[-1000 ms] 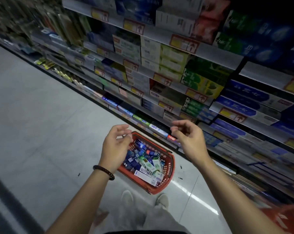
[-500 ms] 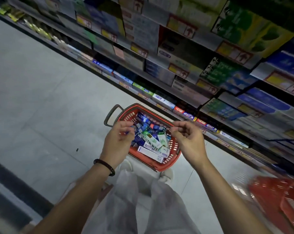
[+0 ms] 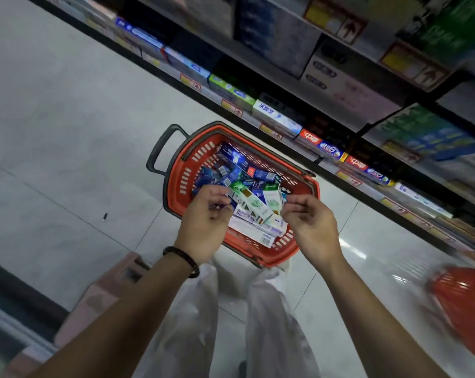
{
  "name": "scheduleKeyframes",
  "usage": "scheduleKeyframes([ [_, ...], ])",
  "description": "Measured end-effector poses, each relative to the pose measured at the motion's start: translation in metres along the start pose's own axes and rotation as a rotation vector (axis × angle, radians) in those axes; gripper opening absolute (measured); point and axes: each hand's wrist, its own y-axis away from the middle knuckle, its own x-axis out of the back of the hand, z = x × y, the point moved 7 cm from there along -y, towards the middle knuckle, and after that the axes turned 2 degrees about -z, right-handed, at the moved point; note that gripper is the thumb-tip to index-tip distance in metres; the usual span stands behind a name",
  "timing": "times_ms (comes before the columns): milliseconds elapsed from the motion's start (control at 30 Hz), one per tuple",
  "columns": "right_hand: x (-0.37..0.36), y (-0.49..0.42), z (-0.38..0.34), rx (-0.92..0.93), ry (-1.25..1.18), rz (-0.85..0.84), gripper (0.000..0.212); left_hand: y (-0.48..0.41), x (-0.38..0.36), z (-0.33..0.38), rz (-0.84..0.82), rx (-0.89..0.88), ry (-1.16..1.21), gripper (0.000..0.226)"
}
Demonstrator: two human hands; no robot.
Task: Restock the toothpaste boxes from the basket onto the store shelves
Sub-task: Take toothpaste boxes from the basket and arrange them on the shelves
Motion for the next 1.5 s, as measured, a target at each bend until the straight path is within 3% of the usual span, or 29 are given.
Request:
scheduleKeyframes([
  [333,-0.035,-0.064,0.096,-0.046,0.255,-0.065,0.034,-0.061,-0.042,-0.077,-0.064,-0.039,-0.085,0.034],
  [567,-0.076,-0.112,0.166,-0.077,0.596,-0.204,0.065,-0.082,-0.066,-0.131,-0.071,-0.006,-0.066,0.034],
  [767,-0.09,-0.143,0.19,-0.124,0.63,-0.106,0.074,-0.085,-0.08,-0.165,-0.064,0.03,-0.006,0.032],
  [1067,-0.103,-0.159,0.198,-0.158,0.681,-0.072,0.068,-0.093,-0.059,-0.179,-0.018,0.154,0.107,0.024],
  [1333,-0.098,-0.149,0.193,-0.134,0.646,-0.065,0.062,-0.108,-0.051,-0.168,0.013,0.151,0.084,0.024],
  [1500,-0.092,-0.133,0.187,-0.185,0.515,-0.005,0.065,-0.109,-0.062,-0.159,-0.065,0.158,0.047,0.024],
])
